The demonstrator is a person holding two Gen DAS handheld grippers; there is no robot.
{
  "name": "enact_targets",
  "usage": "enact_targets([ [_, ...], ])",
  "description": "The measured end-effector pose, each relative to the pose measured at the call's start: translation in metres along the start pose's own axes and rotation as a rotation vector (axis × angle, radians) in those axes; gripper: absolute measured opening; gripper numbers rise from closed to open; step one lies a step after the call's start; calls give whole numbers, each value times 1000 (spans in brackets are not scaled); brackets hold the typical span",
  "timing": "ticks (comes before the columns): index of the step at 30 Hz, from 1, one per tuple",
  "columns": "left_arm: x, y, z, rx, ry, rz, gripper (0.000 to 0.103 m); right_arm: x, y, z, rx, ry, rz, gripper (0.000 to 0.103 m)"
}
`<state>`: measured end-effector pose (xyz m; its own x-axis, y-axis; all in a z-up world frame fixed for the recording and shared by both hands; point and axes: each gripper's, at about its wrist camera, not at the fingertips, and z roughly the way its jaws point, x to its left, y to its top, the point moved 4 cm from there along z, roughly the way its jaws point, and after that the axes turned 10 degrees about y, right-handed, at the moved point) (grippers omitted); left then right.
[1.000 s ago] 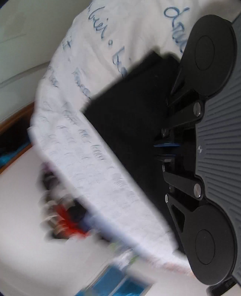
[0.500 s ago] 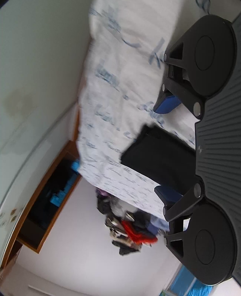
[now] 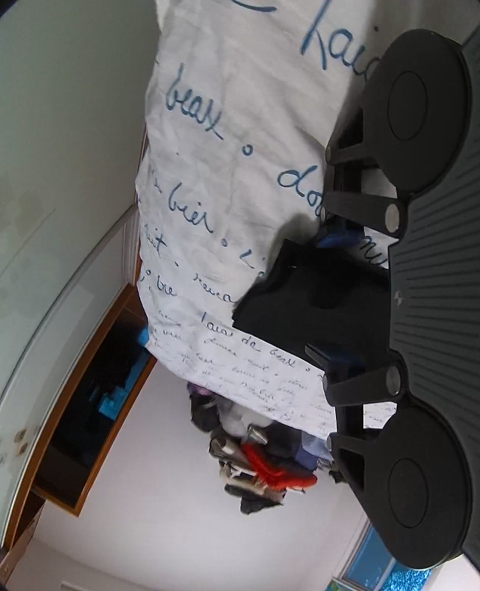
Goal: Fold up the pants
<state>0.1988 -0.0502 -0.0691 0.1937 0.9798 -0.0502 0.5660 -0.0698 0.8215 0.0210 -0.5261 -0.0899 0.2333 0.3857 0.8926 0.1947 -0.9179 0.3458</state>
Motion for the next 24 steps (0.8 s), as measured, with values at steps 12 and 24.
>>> enact_targets([
  [12,-1,1,0,-1,4,2,102,-11,-7,-21,6,-28,184,42],
  [24,-1,0,0,-2,5,1,102,-3,9,24,-35,-9,143,54],
])
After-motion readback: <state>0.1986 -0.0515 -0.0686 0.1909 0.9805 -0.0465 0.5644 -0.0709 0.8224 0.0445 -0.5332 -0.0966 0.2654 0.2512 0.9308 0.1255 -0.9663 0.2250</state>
